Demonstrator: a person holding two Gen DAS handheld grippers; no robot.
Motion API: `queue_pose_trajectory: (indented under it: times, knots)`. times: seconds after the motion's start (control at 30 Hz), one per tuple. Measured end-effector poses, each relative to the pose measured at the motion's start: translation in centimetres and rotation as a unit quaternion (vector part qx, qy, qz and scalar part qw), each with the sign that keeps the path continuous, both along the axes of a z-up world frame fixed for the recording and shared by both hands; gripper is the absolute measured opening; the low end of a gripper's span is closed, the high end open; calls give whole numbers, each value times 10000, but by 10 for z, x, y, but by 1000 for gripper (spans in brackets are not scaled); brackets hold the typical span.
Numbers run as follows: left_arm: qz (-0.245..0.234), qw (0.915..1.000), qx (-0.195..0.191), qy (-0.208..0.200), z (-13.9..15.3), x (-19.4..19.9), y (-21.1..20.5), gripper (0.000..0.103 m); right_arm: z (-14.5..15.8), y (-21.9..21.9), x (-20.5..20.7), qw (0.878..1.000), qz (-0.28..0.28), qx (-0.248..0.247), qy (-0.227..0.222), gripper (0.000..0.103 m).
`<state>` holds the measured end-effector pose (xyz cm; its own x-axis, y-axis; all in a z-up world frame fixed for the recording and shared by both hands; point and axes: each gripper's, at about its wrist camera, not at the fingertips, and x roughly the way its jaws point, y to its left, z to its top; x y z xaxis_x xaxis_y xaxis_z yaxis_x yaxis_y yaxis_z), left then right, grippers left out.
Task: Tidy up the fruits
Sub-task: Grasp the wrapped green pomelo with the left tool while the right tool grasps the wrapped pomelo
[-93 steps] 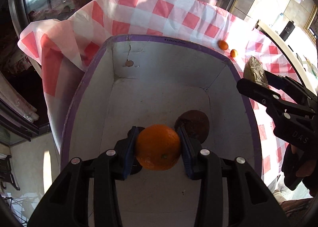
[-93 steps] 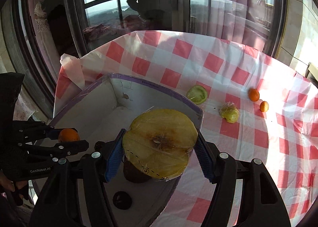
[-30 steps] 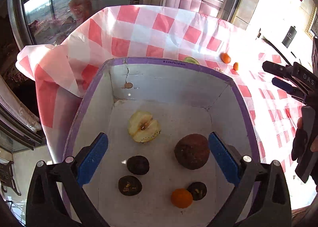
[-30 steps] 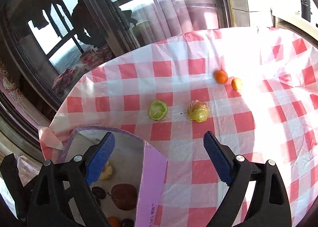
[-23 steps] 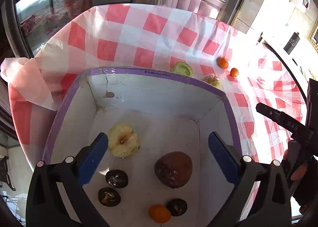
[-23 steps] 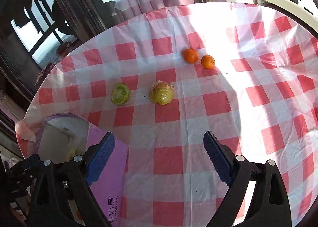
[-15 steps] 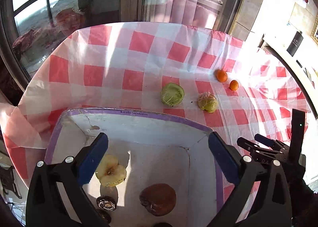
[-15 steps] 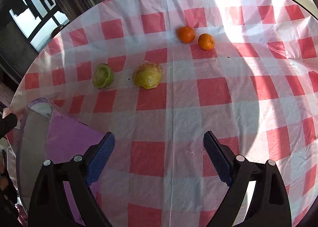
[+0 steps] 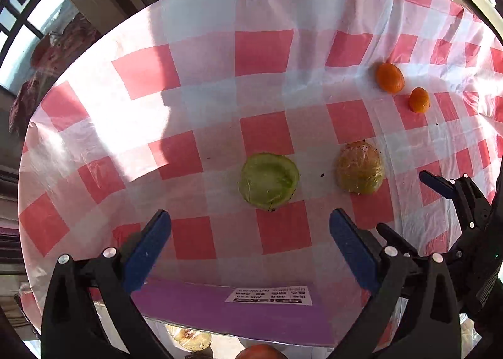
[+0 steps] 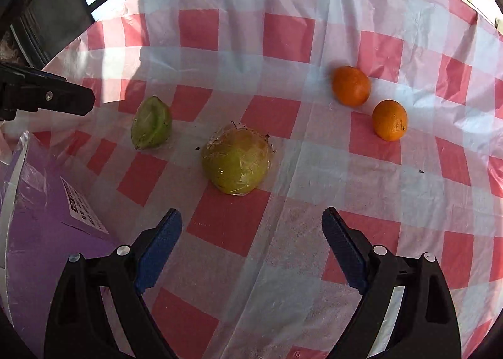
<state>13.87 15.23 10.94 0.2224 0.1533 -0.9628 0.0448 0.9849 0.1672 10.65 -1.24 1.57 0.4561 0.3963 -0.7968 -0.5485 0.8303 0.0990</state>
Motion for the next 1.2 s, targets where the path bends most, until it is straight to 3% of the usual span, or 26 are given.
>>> queue_pose_trajectory:
  times: [0.1,0.23,0.3,0.43,0.57,0.63,0.7,0.77,0.93,1.03,1.13,1.2]
  knots:
    - [-387,9975,76,588,-26,23,-3,101,-2,12,16,9990,360,-170,-181,88]
    - [-392,9911,-9,1276,-65,41,2,100,-9,26,34,9964,731,-347,-235,88]
    - [-402,9880,171,1483,-80,46,5,95,-11,32,41,9945,916,-426,-275,88]
    - [-234,9838,-122,1773,-93,56,14,90,-14,48,50,9892,1287,-594,-361,88]
    - [-272,9786,-71,2037,-106,60,14,85,-20,55,52,9861,1477,-666,-376,88]
    - [-241,9797,-189,1982,-104,62,16,80,-20,54,51,9858,1516,-603,-403,85]
    - [-212,9806,-402,1909,-102,62,19,69,-18,53,49,9853,1588,-480,-417,68]
    - [-186,9814,-566,1827,-98,59,20,60,-18,50,44,9854,1555,-502,-478,68]
    - [-440,9861,-155,1595,-90,50,8,59,-13,30,32,9910,1192,-298,-530,62]
    - [-385,9877,-477,1438,-79,45,0,59,-13,11,23,9945,920,-163,-481,62]
    - [-386,9908,-412,1227,-67,37,-7,59,-11,-7,17,9971,614,-35,-447,62]
    - [-296,9924,-567,1048,-57,28,-8,59,-9,-21,13,9985,373,83,-393,62]
